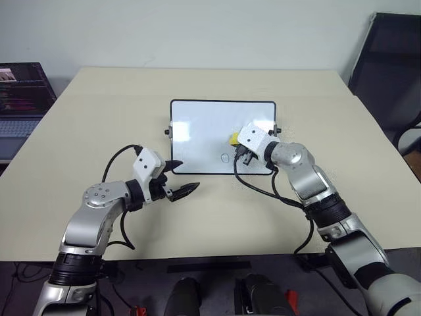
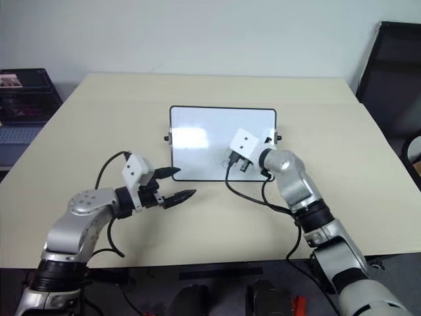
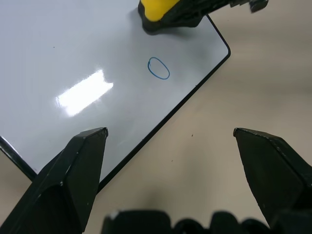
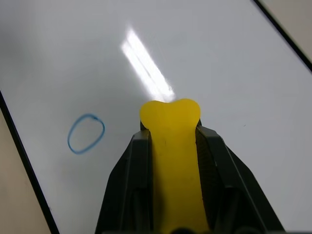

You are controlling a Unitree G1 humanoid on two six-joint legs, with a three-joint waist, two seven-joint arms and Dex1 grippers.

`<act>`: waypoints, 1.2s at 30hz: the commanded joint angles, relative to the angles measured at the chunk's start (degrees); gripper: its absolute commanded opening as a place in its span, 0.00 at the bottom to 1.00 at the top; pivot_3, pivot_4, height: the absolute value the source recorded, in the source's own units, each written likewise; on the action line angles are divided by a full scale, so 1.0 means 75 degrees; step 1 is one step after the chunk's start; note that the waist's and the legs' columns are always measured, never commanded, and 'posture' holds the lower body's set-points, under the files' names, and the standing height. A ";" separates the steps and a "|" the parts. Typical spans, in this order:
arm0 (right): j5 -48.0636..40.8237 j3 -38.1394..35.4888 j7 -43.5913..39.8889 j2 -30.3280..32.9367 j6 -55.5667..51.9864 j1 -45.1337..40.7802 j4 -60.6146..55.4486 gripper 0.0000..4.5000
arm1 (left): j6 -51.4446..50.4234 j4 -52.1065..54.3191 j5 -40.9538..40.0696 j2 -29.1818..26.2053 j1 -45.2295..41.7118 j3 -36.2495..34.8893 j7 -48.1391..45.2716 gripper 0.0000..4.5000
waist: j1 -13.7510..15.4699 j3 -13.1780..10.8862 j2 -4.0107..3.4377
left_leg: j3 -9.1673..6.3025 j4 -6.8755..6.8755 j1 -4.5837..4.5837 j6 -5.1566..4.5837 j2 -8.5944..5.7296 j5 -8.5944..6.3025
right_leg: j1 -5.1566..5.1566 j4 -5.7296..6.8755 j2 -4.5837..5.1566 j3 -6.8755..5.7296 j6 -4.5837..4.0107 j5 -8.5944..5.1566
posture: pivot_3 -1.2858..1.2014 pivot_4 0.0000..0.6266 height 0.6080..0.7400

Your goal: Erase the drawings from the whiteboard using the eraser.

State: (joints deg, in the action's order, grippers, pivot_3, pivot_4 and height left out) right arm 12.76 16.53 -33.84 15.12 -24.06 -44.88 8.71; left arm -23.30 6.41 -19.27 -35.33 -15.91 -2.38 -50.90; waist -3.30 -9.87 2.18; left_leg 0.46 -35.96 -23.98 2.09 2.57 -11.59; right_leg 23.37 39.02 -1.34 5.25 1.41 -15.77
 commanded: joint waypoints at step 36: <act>-0.0471 0.0768 0.0882 0.0525 0.0572 0.1056 -0.1302 0.19 | 0.0382 0.0273 -0.0215 -0.0465 0.0502 -0.0167 -0.0446 1.00 | -0.0004 -0.0001 0.0004 | 0.0015 0.0001 0.0006 0.0004 -0.0002 -0.0005 | -0.0001 -0.0007 -0.0004 0.0008 0.0031 -0.0036 | 0.52 0.24 1.00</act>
State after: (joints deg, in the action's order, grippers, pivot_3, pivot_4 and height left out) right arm 7.08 21.95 -28.59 19.97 -23.86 -34.08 -3.95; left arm -21.84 7.72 -21.21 -38.39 -11.60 -4.03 -53.66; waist -3.33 -9.88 2.20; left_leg 0.56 -35.95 -23.93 2.12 2.57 -11.63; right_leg 23.36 38.98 -1.36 5.30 1.64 -16.04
